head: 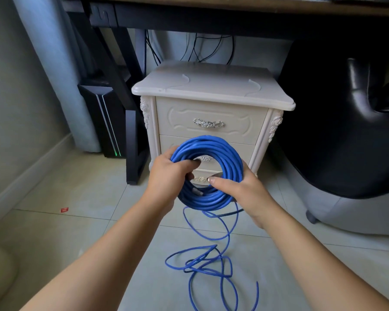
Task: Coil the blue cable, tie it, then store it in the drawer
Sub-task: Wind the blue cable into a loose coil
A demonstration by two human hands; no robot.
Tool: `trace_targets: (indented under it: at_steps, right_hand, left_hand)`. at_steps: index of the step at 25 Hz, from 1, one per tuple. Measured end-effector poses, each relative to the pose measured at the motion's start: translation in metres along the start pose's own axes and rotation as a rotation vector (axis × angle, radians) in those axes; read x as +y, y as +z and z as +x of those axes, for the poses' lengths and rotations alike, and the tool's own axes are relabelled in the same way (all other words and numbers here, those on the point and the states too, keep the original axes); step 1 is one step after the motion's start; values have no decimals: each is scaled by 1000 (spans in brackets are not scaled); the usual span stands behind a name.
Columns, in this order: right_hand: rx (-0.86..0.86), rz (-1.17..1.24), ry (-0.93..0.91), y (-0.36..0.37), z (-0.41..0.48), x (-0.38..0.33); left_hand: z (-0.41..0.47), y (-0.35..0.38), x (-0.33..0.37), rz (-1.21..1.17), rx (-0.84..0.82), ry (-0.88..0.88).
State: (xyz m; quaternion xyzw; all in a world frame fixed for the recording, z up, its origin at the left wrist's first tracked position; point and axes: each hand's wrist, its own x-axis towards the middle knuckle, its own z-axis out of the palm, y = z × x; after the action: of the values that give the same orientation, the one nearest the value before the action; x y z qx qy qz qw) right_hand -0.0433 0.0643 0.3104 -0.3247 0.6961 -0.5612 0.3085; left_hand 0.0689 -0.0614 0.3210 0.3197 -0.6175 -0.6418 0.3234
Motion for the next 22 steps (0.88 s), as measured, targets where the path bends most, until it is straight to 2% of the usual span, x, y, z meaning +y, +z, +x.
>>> trace_targets:
  at_steps: [5, 8, 10, 13, 15, 18, 22]
  right_hand:
    - [87, 90, 14, 21, -5, 4]
    - [183, 218, 40, 29, -4, 8]
    - [231, 350, 62, 27, -1, 7]
    - [251, 415, 127, 18, 2, 5]
    - [268, 324, 109, 10, 4, 4]
    - [234, -16, -10, 3, 2, 1]
    - [61, -537, -150, 3, -4, -1]
  left_hand:
    - [-2, 3, -3, -250, 92, -90]
    - [-8, 13, -8, -466, 50, -174]
    - [-13, 19, -16, -504, 15, -223]
    - [-9, 16, -20, -249, -45, -231]
    - [-6, 9, -12, -139, -115, -204]
    - [1, -3, -1, 47, -161, -38]
    - [0, -8, -5, 692, -321, 310]
